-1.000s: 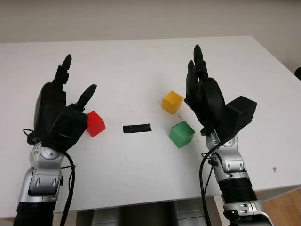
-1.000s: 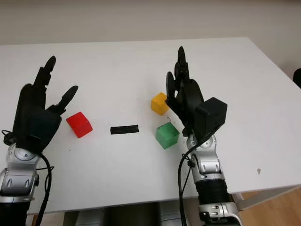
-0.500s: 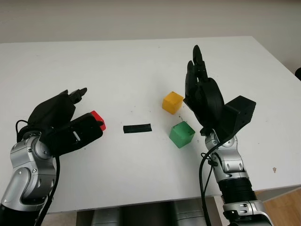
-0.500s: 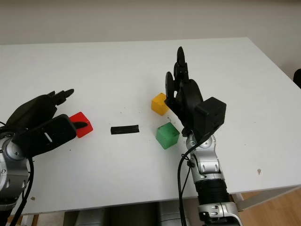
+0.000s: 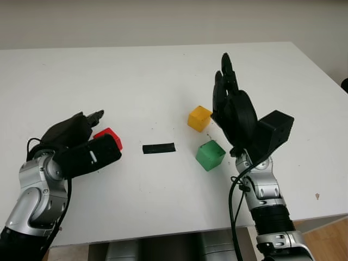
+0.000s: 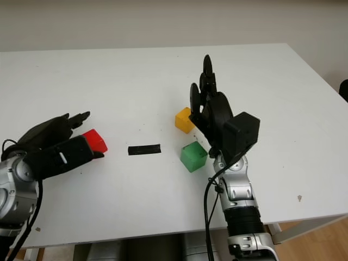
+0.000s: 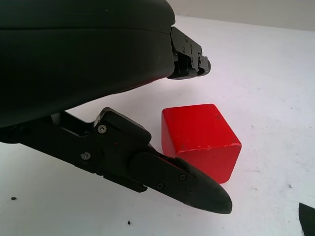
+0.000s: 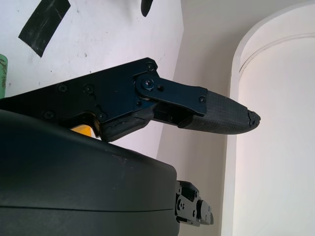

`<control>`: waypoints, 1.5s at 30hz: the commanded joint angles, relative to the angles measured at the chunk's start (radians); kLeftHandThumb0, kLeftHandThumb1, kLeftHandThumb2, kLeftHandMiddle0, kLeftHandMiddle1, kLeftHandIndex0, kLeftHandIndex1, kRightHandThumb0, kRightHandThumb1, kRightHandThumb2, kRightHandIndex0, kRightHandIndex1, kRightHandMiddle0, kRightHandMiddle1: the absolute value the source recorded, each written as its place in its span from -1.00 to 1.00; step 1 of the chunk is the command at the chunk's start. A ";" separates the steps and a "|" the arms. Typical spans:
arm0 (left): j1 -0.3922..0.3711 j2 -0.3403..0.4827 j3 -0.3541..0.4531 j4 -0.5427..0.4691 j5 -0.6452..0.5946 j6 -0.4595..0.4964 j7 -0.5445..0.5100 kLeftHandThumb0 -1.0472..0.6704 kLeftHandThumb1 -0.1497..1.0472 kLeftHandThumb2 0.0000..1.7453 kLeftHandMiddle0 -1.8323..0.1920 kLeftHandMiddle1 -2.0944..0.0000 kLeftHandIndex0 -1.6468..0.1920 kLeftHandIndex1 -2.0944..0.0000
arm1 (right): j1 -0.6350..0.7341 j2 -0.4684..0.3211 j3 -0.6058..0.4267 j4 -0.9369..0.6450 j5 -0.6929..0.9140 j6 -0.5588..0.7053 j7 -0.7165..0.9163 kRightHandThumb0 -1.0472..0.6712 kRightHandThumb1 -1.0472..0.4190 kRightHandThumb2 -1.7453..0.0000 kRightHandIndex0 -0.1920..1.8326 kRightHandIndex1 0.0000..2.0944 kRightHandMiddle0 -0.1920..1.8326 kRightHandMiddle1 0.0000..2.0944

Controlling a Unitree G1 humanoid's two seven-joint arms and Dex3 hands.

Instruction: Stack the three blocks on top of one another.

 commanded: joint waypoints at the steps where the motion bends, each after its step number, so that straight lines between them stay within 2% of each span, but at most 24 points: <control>1: -0.024 -0.006 -0.014 0.005 0.015 0.003 0.016 -0.69 0.77 -0.94 0.82 0.94 0.64 0.95 | -0.014 0.001 -0.002 0.003 0.004 -0.002 0.003 -0.70 -1.00 0.19 -1.00 -1.00 -1.00 -1.00; 9: -0.018 -0.026 -0.026 0.034 0.027 -0.009 0.085 -0.65 0.81 -0.93 0.66 0.91 0.32 0.79 | -0.008 0.002 -0.005 -0.001 0.005 0.001 0.000 -0.71 -1.00 0.20 -1.00 -1.00 -1.00 -1.00; 10: -0.017 -0.028 -0.027 0.038 0.028 -0.013 0.096 -0.65 0.82 -0.94 0.62 0.92 0.34 0.70 | -0.007 0.003 -0.005 -0.002 0.006 0.002 -0.001 -0.71 -1.00 0.21 -1.00 -1.00 -1.00 -1.00; 13: -0.012 -0.034 -0.033 0.043 0.035 -0.019 0.122 -0.61 0.85 -0.94 0.54 0.93 0.55 0.25 | -0.008 0.002 -0.006 -0.001 0.004 0.000 -0.002 -0.71 -1.00 0.22 -1.00 -1.00 -1.00 -1.00; 14: -0.009 -0.036 -0.034 0.043 0.038 -0.020 0.132 -0.60 0.86 -0.94 0.52 0.93 0.57 0.18 | -0.008 0.001 -0.006 0.000 0.003 0.001 -0.002 -0.71 -1.00 0.22 -1.00 -1.00 -1.00 -1.00; 18: -0.002 -0.040 -0.044 0.042 0.059 -0.021 0.157 -0.52 0.87 -0.94 0.46 0.92 0.55 0.06 | -0.008 -0.001 -0.008 -0.002 0.007 0.008 0.001 -0.72 -1.00 0.22 -1.00 -1.00 -1.00 -1.00; 23: 0.000 -0.039 -0.057 0.055 0.091 -0.035 0.188 -0.42 0.88 -0.94 0.35 0.90 0.41 -0.15 | -0.011 -0.003 -0.008 0.000 0.007 0.007 0.006 -0.71 -1.00 0.22 -1.00 -1.00 -1.00 -1.00; 26: 0.004 -0.027 -0.068 0.053 0.114 -0.049 0.189 -0.30 0.95 -0.93 0.30 0.86 0.44 -0.28 | -0.013 -0.003 -0.011 0.008 0.009 -0.002 0.010 -0.71 -1.00 0.22 -1.00 -1.00 -1.00 -1.00; 29: 0.004 -0.021 -0.079 0.049 0.151 -0.048 0.175 -0.27 0.97 -0.93 0.30 0.84 0.48 -0.30 | -0.014 -0.003 -0.013 0.006 0.011 0.001 0.012 -0.72 -1.00 0.23 -1.00 -1.00 -1.00 -1.00; 39: 0.011 -0.019 -0.101 -0.011 0.299 -0.028 0.086 -0.36 0.90 -0.95 0.29 0.80 0.48 -0.43 | -0.010 0.001 -0.013 0.000 0.008 0.000 0.011 -0.71 -1.00 0.22 -1.00 -1.00 -1.00 -1.00; 45: 0.018 -0.029 -0.073 -0.070 0.281 -0.066 0.081 -0.34 0.86 -0.94 0.28 0.81 0.39 -0.38 | -0.009 0.004 -0.010 -0.007 0.003 0.012 0.003 -0.71 -1.00 0.22 -1.00 -1.00 -1.00 -1.00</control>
